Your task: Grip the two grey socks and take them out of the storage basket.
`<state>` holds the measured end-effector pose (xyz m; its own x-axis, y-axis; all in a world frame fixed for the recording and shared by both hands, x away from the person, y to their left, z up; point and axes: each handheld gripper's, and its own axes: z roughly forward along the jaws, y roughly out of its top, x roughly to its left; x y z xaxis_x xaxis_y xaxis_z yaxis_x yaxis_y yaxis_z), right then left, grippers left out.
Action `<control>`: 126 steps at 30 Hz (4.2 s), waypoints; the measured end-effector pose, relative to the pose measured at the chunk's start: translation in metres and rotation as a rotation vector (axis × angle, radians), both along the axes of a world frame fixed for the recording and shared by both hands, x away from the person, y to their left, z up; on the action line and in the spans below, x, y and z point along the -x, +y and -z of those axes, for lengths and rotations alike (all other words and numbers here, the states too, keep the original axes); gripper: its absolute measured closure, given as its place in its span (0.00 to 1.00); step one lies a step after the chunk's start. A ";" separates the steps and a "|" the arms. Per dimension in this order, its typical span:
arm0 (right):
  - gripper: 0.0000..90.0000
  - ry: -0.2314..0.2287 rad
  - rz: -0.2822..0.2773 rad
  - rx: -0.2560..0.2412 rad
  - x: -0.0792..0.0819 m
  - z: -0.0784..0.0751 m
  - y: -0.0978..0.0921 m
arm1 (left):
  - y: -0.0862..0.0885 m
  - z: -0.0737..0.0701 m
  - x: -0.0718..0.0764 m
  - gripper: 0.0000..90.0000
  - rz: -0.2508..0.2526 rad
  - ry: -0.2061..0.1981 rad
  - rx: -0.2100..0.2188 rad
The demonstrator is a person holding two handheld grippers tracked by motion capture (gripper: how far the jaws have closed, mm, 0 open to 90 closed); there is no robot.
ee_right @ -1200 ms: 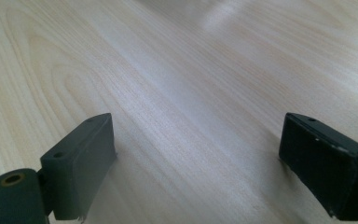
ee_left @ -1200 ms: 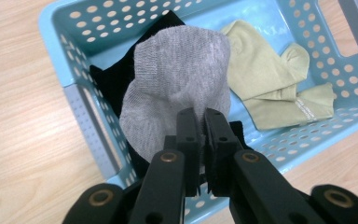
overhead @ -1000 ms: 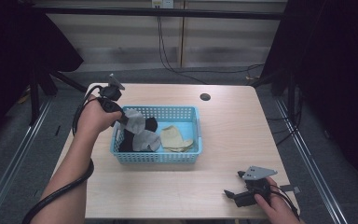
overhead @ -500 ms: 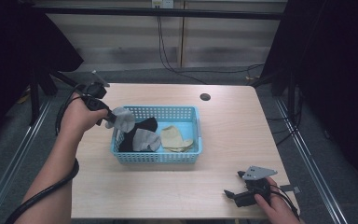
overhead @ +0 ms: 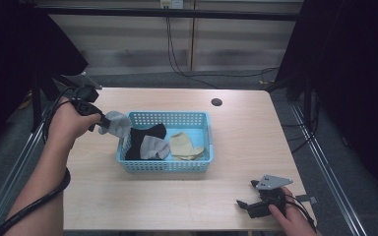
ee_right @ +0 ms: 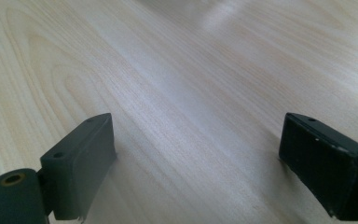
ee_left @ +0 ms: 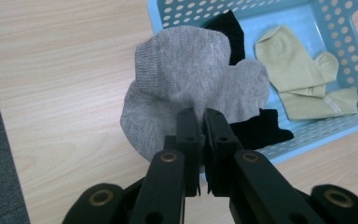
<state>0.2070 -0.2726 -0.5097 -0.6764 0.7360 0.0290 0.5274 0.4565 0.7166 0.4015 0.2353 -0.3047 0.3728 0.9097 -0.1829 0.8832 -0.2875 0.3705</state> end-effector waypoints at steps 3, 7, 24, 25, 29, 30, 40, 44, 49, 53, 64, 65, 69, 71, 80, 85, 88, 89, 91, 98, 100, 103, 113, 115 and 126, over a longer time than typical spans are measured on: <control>0.11 0.001 0.002 0.000 0.000 0.000 0.000 | 0.007 -0.002 0.002 0.95 -0.012 -0.003 0.000; 0.11 0.001 0.001 -0.001 0.000 0.000 0.000 | 0.015 -0.003 0.005 0.95 -0.025 -0.009 -0.002; 0.11 0.000 0.004 -0.002 0.000 0.000 0.000 | 0.053 0.047 0.014 0.95 -0.134 0.034 0.018; 0.11 0.000 0.004 -0.002 0.000 0.000 0.000 | 0.053 0.047 0.014 0.95 -0.134 0.034 0.018; 0.11 -0.001 0.001 -0.003 0.000 0.000 0.000 | 0.055 0.060 0.015 0.95 -0.143 0.042 0.031; 0.11 -0.002 0.002 -0.002 0.000 0.000 0.000 | 0.056 0.064 0.015 0.95 -0.139 0.043 0.026; 0.11 0.002 0.003 -0.003 0.000 0.000 0.000 | 0.049 0.078 0.016 0.71 -0.152 0.017 -0.016; 0.11 0.002 0.003 -0.003 0.000 0.000 0.000 | 0.042 0.071 0.014 0.66 -0.122 -0.022 -0.020; 0.11 -0.001 0.001 -0.002 0.000 0.000 0.000 | 0.029 0.063 0.012 0.63 -0.108 -0.055 -0.006; 0.11 -0.001 0.001 -0.003 0.000 0.000 0.000 | 0.014 0.057 0.009 0.61 -0.069 -0.065 0.005; 0.11 -0.001 0.001 -0.002 0.000 0.000 0.000 | -0.027 0.058 0.002 0.52 0.007 -0.070 0.045; 0.11 -0.001 0.001 -0.002 0.000 0.000 0.000 | -0.029 0.059 0.001 0.51 0.011 -0.066 0.049; 0.11 -0.001 0.001 -0.002 0.000 0.000 0.000 | -0.039 0.064 0.000 0.48 0.023 -0.070 0.055; 0.11 -0.001 0.002 -0.002 0.000 0.000 0.000 | -0.043 0.066 -0.001 0.47 0.037 -0.074 0.053; 0.11 -0.001 0.001 -0.003 0.000 0.000 0.000 | -0.062 0.081 -0.003 0.41 0.056 -0.068 0.062; 0.11 0.002 0.003 -0.003 0.000 0.000 0.000 | -0.070 0.092 -0.005 0.41 0.074 -0.046 0.061; 0.11 0.002 0.003 -0.003 0.000 0.000 0.000 | -0.074 0.101 -0.007 0.41 0.067 -0.037 0.063; 0.11 0.002 0.003 -0.003 0.000 0.000 0.000 | -0.074 0.103 -0.007 0.41 0.061 -0.035 0.061; 0.11 0.002 0.003 -0.003 0.000 0.000 0.000 | -0.076 0.108 -0.009 0.41 0.064 -0.031 0.058; 0.11 0.002 0.003 -0.003 0.000 0.000 0.000 | -0.081 0.125 -0.013 0.41 0.056 -0.008 0.055; 0.11 0.002 0.003 -0.003 0.000 0.000 0.000 | -0.082 0.129 -0.015 0.41 0.047 -0.009 0.055; 0.11 0.003 0.004 -0.003 0.000 0.000 0.000 | -0.082 0.133 -0.017 0.41 0.049 0.000 0.053; 0.11 0.002 0.003 -0.003 0.000 0.000 0.000 | -0.090 0.138 -0.022 0.47 0.025 0.035 0.045; 0.11 0.002 0.003 -0.003 0.000 0.000 0.000 | -0.092 0.140 -0.023 0.50 0.026 0.039 0.027; 0.11 0.002 0.002 -0.004 0.000 0.000 0.000 | -0.097 0.139 -0.023 0.92 0.049 0.088 -0.020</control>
<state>0.2068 -0.2724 -0.5099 -0.6749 0.7372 0.0327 0.5294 0.4528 0.7174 0.4248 0.1380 -0.4435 0.4003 0.8946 -0.1986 0.8968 -0.3379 0.2857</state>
